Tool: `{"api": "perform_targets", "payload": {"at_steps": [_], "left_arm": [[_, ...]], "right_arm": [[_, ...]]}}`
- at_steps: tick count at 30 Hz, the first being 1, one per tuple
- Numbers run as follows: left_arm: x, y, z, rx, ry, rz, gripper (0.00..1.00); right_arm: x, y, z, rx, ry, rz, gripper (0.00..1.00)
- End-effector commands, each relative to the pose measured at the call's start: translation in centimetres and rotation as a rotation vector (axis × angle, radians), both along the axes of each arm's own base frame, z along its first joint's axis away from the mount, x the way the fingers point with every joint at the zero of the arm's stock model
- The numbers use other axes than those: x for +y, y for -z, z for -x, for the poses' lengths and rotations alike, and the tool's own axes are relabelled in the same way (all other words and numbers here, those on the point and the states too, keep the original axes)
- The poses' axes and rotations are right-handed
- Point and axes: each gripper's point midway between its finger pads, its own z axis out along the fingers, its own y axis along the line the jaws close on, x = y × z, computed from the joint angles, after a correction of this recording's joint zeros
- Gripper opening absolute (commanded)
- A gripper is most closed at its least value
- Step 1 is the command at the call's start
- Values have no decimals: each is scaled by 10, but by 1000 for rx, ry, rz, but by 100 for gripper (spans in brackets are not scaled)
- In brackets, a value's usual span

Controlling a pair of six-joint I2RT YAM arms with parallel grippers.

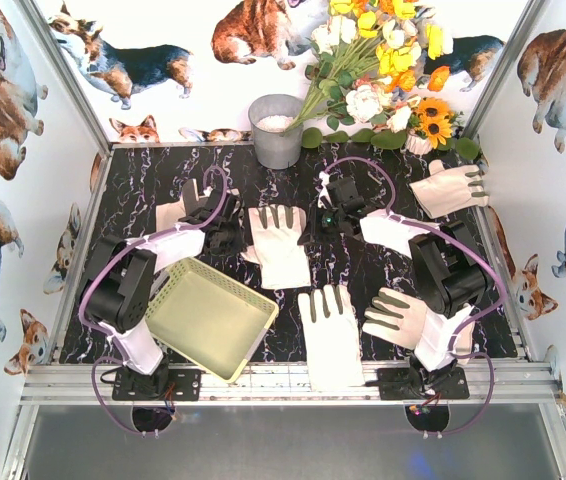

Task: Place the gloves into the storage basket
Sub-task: Pair the glove with the glove.

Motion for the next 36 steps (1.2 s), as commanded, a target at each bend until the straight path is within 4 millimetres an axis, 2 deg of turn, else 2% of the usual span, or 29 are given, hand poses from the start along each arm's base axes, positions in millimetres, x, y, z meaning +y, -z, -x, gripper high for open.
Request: {"api": "perform_targets", "payload": {"at_steps": [1, 19, 23, 25, 36], "left_arm": [[21, 9, -7, 9, -18, -74, 0], [18, 23, -11, 36, 9, -76, 1], [15, 15, -14, 29, 17, -70, 13], [16, 9, -15, 25, 15, -76, 25], [29, -54, -24, -84, -44, -107, 57]], "right_arm": [[-12, 1, -15, -42, 40, 53, 0], [-17, 16, -12, -2, 58, 77, 0], [-16, 16, -12, 3, 58, 75, 0], [-15, 13, -12, 4, 55, 71, 0], [-18, -3, -7, 0, 32, 83, 30]]}}
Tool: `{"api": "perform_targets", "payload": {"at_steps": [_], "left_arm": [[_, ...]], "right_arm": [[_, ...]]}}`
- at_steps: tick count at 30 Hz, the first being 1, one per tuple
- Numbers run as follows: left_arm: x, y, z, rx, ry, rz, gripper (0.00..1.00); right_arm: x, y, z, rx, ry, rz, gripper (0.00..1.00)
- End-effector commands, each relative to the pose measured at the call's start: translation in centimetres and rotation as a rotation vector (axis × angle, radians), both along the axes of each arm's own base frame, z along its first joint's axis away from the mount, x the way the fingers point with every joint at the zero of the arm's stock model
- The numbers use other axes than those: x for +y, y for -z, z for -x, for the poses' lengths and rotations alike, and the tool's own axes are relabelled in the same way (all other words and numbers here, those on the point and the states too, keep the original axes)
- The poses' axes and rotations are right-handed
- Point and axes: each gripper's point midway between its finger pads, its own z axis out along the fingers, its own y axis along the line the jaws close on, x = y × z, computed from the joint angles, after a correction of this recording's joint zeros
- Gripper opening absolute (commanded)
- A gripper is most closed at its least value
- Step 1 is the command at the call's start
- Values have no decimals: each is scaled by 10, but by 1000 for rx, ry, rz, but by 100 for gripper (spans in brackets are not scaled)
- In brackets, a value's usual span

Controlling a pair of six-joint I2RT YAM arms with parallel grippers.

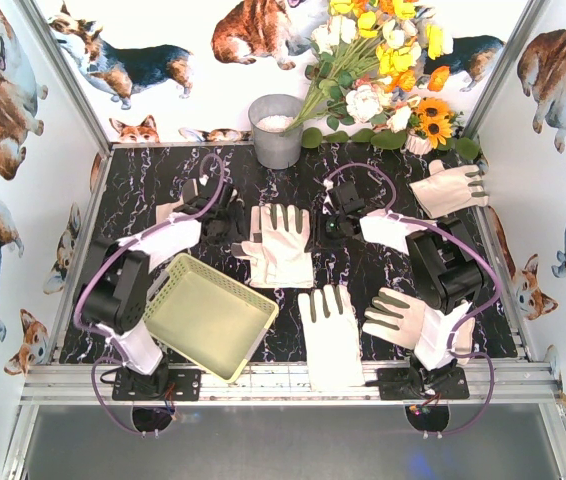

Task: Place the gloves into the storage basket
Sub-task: Pair the glove with the glove.

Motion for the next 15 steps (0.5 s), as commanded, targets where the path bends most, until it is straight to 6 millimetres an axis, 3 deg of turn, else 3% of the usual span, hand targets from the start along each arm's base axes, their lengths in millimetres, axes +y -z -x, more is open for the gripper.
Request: {"api": "perform_targets", "payload": {"at_steps": [1, 6, 15], "left_arm": [[10, -53, -10, -109, -46, 6, 58], [-5, -85, -1, -142, -17, 68, 65], [-46, -107, 3, -137, 23, 181, 69]], "right_arm": [[1, -32, -14, -84, -12, -8, 33], [-6, -59, -19, -161, -23, 19, 52], [-36, -119, -17, -264, 42, -35, 70]]}}
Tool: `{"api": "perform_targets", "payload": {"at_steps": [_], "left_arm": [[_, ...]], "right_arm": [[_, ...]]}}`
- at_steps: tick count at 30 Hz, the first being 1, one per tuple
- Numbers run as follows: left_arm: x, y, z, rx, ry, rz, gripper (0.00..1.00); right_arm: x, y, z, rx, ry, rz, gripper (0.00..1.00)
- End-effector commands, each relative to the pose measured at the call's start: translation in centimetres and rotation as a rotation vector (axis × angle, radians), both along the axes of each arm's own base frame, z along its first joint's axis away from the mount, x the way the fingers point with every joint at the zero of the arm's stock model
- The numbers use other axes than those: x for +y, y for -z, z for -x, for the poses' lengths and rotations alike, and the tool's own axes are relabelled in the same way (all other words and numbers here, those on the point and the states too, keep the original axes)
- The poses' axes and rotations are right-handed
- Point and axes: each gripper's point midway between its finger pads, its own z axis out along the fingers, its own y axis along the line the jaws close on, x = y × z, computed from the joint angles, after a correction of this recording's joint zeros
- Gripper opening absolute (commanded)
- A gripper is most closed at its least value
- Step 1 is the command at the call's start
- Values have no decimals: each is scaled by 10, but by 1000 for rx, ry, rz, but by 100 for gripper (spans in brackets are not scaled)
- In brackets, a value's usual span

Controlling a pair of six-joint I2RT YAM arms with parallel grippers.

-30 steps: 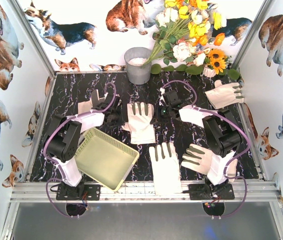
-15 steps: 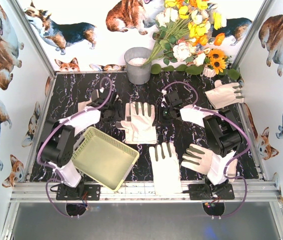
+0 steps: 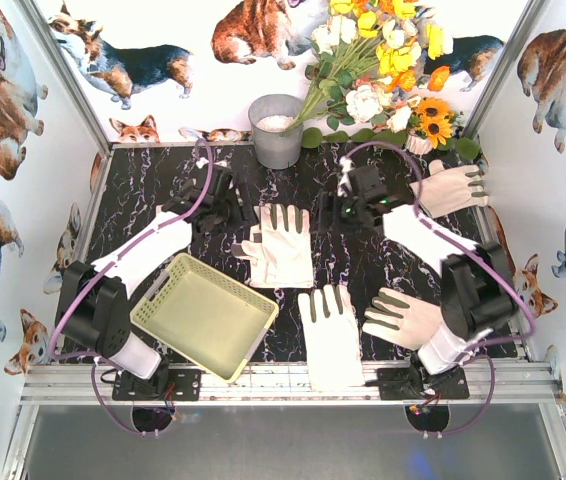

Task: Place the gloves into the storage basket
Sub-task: Pair the glove with the glove.

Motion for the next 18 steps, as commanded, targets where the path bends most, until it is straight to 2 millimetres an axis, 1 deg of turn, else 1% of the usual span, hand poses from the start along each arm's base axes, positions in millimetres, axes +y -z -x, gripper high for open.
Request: {"api": "perform_targets", "payload": {"at_steps": [1, 3, 5, 9, 14, 16, 18], "left_arm": [[-25, -16, 1, 8, 23, 71, 69], [-33, -18, 0, 11, 36, 92, 69], [-39, -18, 0, 16, 48, 115, 68], [-50, -12, -6, 25, 76, 139, 67], [-63, 11, -18, 78, 132, 125, 62], [-61, 22, -26, 94, 125, 92, 60], [-57, 32, -33, 110, 112, 94, 57]], "right_arm": [[-14, -57, -10, -133, 32, -70, 70], [-19, -63, -4, -135, 47, -89, 71], [-20, -63, 3, -123, 50, -107, 72], [-17, -53, 18, -76, 27, -134, 72], [-9, -35, 22, 10, -16, -157, 71], [-3, -27, 22, 52, -38, -172, 70], [4, -21, 19, 88, -62, -197, 68]]}}
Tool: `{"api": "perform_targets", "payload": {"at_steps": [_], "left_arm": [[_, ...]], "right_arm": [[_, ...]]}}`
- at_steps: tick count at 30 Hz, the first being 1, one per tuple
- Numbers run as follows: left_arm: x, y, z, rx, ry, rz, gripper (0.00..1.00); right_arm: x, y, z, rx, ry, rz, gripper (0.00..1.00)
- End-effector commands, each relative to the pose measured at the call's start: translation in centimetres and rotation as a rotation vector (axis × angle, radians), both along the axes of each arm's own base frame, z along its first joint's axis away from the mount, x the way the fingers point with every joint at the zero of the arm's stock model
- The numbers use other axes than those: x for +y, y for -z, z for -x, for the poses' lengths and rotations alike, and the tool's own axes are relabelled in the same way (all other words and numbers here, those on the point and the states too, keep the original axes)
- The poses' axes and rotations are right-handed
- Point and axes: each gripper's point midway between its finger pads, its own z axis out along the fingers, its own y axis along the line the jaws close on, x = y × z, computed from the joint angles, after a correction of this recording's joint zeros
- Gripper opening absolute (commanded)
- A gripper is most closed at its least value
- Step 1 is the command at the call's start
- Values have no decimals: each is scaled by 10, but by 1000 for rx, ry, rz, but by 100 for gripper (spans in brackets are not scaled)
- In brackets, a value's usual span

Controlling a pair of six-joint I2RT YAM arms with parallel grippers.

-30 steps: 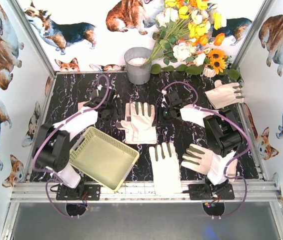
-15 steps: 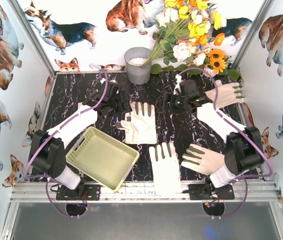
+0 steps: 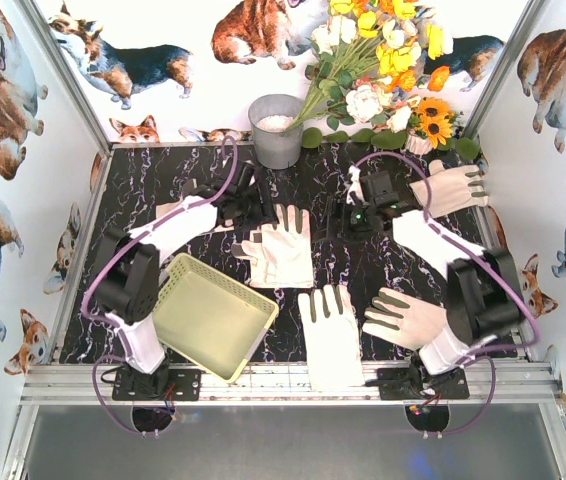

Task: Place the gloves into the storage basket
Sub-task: Pair the glove with the glove.

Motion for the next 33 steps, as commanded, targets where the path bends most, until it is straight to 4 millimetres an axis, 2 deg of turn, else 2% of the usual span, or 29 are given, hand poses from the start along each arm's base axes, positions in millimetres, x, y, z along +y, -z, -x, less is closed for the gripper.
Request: {"api": "perform_targets", "payload": {"at_steps": [1, 8, 9, 13, 21, 23, 33], "left_arm": [[2, 9, -16, 9, 10, 5, 57], [10, 30, -23, 62, 15, 0, 56], [14, 34, -22, 79, 10, -18, 55], [35, 40, -13, 104, -22, -68, 55], [59, 57, 10, 177, -60, -52, 55], [60, 61, 14, 191, -67, -44, 55], [54, 71, 17, 204, -77, 1, 38]], "right_arm": [[21, -1, -8, 52, -70, -84, 67], [36, 20, -23, 149, -103, -123, 65], [37, 22, -25, 155, -103, -125, 62], [37, 34, -35, 170, -86, -99, 61], [37, 54, -40, 213, -86, -80, 57], [38, 59, -40, 223, -90, -77, 55], [44, 69, -42, 257, -98, -110, 46]]}}
